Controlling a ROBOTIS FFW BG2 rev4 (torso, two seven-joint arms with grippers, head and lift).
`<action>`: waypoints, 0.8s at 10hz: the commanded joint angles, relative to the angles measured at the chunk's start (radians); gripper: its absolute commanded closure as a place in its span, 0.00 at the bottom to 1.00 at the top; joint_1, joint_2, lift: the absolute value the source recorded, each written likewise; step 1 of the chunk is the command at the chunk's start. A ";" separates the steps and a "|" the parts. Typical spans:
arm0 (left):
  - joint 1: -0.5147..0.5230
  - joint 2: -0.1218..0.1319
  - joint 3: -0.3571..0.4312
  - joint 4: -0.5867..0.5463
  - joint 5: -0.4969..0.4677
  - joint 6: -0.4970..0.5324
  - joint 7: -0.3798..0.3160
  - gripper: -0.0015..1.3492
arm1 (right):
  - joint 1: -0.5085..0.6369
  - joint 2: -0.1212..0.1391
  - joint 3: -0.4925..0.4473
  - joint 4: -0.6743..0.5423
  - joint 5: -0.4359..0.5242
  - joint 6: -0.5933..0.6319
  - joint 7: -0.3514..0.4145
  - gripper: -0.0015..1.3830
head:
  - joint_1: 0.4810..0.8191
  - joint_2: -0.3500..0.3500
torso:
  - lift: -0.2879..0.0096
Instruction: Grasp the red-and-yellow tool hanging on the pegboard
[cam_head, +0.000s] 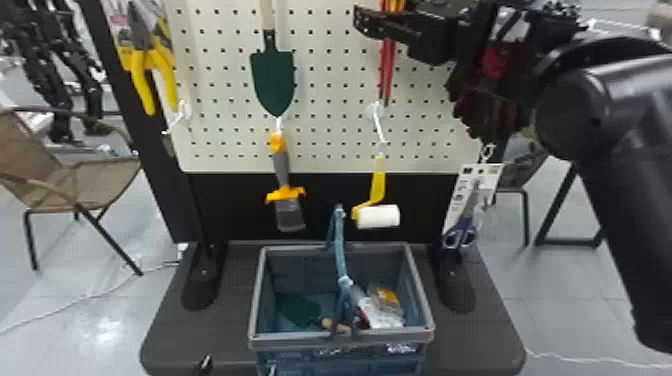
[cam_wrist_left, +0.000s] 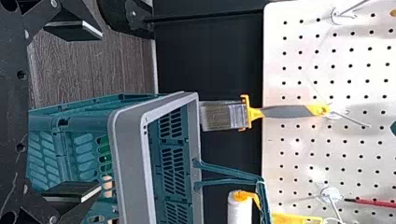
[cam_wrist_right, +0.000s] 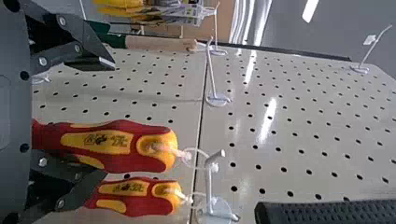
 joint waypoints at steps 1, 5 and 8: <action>-0.002 0.003 0.002 0.000 0.003 -0.001 0.000 0.12 | -0.002 -0.007 0.006 0.002 0.018 0.002 0.000 0.83 | 0.20 0.50 | 0.63; -0.002 0.008 -0.001 0.000 0.004 -0.001 0.000 0.12 | 0.003 -0.023 0.003 -0.025 0.069 -0.008 0.000 0.94 | 0.20 0.50 | 0.63; 0.004 0.009 0.002 0.000 0.006 -0.008 0.000 0.12 | 0.007 -0.019 0.005 -0.008 0.055 -0.014 0.000 0.94 | 0.20 0.50 | 0.63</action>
